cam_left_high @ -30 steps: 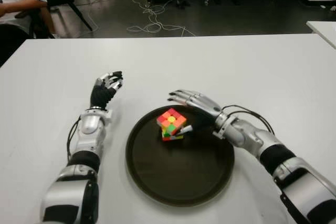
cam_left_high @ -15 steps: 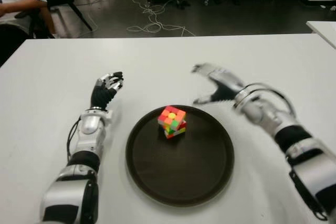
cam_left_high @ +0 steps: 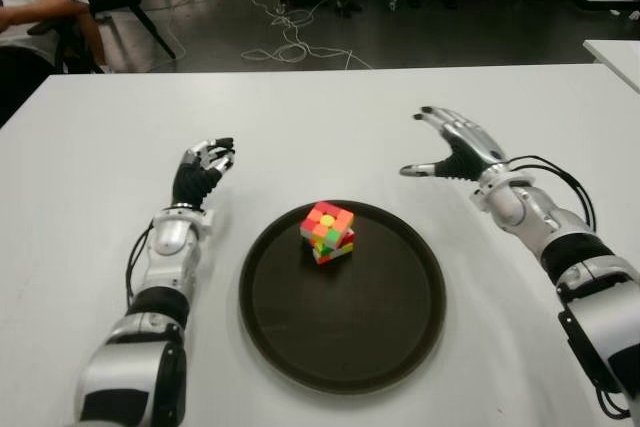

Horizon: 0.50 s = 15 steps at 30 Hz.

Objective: Pick up the Rubik's Cube and put it in the plate

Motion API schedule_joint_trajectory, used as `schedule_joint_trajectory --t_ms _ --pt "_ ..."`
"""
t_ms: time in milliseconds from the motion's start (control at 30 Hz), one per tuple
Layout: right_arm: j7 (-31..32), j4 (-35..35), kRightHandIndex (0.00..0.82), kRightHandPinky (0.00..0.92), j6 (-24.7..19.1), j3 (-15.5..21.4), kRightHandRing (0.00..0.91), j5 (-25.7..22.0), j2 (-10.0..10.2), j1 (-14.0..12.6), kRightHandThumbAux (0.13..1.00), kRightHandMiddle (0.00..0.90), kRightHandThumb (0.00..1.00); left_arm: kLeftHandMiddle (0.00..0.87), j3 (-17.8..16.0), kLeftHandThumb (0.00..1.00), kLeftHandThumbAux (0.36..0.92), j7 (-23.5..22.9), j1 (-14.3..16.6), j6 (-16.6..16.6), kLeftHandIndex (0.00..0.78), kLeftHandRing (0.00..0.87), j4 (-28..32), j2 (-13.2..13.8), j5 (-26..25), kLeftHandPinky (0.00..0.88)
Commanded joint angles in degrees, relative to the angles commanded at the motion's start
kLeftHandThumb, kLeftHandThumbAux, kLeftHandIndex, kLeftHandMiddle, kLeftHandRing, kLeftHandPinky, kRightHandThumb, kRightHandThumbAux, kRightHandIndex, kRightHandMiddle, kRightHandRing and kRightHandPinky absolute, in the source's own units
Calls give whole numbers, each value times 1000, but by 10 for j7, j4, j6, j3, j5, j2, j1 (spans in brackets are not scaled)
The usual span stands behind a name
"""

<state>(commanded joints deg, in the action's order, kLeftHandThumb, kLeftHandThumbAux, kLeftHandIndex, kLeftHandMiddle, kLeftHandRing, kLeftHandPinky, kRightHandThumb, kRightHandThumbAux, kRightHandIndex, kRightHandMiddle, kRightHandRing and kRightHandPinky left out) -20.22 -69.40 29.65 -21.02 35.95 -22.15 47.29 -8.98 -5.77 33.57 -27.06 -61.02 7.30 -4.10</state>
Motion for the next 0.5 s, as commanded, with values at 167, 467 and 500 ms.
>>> schedule_joint_trajectory --t_ms 167,467,500 --pt "-2 -5 0 6 -4 11 0 -15 0 0 442 0 10 239 -3 684 723 0 2 7 399 234 -1 -1 -2 267" --pt "-18 2 0 38 5 43 4 -55 15 14 512 0 36 237 -7 681 723 3 5 4 399 233 -7 -3 -3 264" --pt "-20 3 0 41 6 46 11 -58 16 16 517 2 33 236 -8 681 723 3 5 4 399 232 -8 -4 -3 264"
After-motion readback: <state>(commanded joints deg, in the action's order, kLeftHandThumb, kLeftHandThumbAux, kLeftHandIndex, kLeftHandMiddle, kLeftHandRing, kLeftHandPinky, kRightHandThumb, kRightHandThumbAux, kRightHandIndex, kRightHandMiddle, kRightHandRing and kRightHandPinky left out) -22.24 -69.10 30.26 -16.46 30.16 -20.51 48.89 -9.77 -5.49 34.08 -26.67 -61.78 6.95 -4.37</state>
